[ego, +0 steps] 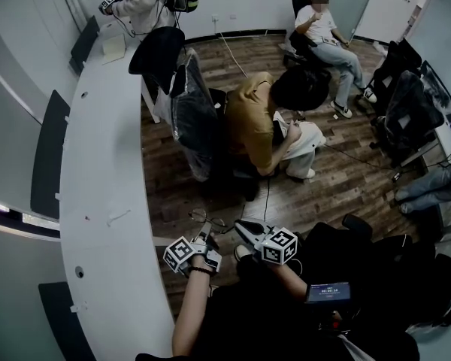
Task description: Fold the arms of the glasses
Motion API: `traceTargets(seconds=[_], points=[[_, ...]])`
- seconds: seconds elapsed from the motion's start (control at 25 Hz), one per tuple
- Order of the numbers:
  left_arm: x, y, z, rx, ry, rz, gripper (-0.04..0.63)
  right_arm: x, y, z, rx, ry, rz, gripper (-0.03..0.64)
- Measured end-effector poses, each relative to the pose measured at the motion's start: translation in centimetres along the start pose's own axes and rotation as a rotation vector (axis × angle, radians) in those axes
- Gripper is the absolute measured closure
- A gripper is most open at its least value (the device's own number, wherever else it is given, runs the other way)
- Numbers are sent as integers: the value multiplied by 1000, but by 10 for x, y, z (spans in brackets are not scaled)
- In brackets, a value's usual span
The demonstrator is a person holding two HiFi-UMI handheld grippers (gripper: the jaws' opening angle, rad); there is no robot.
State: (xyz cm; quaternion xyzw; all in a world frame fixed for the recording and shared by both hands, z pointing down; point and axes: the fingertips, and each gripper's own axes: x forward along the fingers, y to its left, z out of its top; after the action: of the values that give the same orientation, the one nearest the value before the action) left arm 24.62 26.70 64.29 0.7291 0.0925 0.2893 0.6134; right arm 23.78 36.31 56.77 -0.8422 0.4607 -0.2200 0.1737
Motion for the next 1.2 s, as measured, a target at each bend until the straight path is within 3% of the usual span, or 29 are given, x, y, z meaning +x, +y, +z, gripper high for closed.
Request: traceTargets(seconds=[0.28, 0.44, 0.64, 0.96, 1.2], points=[[2, -4, -9, 208, 98, 31, 568, -8, 4, -11, 19, -15, 48, 600], [-4, 0, -6, 268, 103, 68, 568, -8, 9, -18, 12, 21, 90, 599], [-18, 3, 8, 401, 90, 128, 568, -6, 17, -36, 20, 101, 144, 540], [-40, 9, 28, 671, 89, 265, 568, -24, -8, -27, 48, 75, 81, 537], [-44, 0, 25, 933, 139, 344, 566, -23, -16, 0, 28, 42, 36, 537]])
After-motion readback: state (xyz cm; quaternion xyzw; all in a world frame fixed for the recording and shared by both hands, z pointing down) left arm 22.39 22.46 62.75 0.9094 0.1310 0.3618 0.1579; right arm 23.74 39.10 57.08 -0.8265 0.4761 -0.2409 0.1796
